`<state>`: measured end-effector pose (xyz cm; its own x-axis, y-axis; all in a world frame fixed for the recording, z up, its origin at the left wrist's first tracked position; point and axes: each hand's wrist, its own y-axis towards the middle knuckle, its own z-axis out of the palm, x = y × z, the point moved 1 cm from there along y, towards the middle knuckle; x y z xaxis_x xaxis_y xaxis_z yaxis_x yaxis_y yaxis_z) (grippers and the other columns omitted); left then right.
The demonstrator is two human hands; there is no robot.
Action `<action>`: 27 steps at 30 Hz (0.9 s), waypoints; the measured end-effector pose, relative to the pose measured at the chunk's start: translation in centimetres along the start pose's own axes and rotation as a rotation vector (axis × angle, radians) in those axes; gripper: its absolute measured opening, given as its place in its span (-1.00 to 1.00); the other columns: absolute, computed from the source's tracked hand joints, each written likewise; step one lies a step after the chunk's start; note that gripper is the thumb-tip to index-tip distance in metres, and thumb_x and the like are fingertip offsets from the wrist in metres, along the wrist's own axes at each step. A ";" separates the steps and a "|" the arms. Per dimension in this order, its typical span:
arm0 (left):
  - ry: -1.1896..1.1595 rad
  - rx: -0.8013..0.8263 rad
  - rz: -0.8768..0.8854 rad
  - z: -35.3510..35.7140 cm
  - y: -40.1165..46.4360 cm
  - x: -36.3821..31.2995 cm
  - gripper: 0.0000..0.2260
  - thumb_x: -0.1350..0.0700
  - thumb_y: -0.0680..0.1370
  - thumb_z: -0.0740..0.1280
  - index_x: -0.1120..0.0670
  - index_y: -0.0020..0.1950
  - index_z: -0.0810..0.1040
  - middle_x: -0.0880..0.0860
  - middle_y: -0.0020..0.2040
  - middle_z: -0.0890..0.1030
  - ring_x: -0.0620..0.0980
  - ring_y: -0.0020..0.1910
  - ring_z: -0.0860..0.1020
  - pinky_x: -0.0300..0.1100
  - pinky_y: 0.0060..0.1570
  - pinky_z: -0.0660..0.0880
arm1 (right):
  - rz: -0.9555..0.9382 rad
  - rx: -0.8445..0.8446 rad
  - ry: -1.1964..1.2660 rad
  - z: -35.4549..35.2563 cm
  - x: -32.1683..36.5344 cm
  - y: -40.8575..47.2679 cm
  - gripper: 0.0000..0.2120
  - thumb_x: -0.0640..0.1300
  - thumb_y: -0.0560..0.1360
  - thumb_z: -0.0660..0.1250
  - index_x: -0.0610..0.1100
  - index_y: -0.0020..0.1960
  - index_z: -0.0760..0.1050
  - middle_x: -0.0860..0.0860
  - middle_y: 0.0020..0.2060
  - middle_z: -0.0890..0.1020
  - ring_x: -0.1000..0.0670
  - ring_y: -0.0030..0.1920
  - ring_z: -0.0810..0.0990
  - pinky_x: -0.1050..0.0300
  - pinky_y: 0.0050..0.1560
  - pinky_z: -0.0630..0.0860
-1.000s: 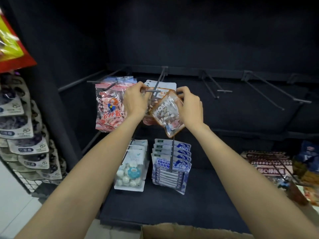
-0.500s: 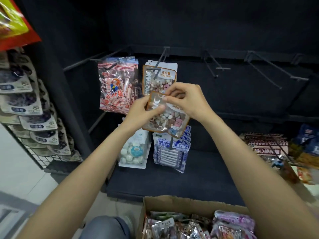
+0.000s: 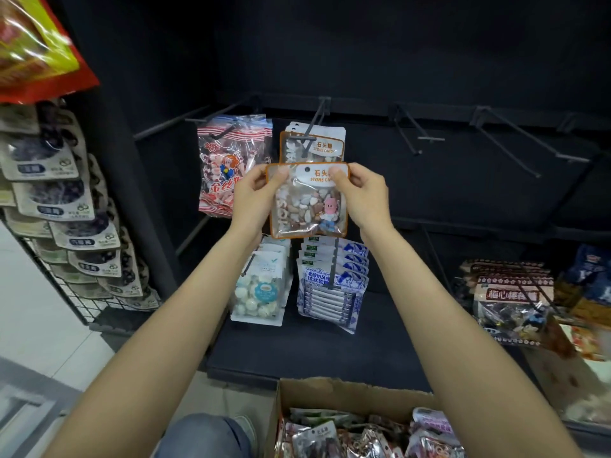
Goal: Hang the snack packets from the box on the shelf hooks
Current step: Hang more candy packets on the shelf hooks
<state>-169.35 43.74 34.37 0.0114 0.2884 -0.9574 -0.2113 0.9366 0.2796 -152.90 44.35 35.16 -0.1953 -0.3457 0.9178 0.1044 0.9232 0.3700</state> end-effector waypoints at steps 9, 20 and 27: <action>0.010 -0.110 0.054 1.0 3.8 1.0 -0.93 0.01 0.52 0.38 -0.02 -0.12 0.56 0.02 -0.11 0.65 0.01 -0.06 0.62 -0.05 0.07 0.55 | 0.088 -0.088 -0.078 1.7 -0.3 3.4 -0.72 -0.04 0.52 0.33 -0.28 -0.07 0.59 -0.18 -0.13 0.68 -0.19 -0.05 0.65 -0.19 0.02 0.57; 0.628 -0.249 0.235 2.4 9.8 1.3 -0.88 -0.03 0.51 0.38 0.00 -0.04 0.59 -0.13 -0.19 0.57 -0.16 -0.19 0.54 -0.36 -0.27 0.43 | -0.086 -0.260 -0.607 1.4 -1.7 8.4 -0.79 0.06 0.51 0.34 -0.08 -0.03 0.58 0.00 -0.08 0.60 -0.01 -0.11 0.55 0.14 -0.17 0.35; 0.448 -0.241 0.212 3.8 11.5 1.9 -0.73 0.15 0.47 0.44 0.09 0.13 0.49 -0.07 0.00 0.56 -0.18 -0.11 0.53 -0.48 -0.22 0.44 | -0.037 -0.240 -0.274 1.8 -3.1 8.7 -0.79 -0.22 0.46 0.41 -0.10 0.06 0.47 0.02 -0.13 0.61 0.11 -0.17 0.60 0.18 -0.04 0.56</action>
<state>-168.02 55.87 36.05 -0.4617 0.3040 -0.8333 -0.3819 0.7798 0.4961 -153.17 53.79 35.25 -0.4541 -0.2904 0.8423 0.3114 0.8341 0.4554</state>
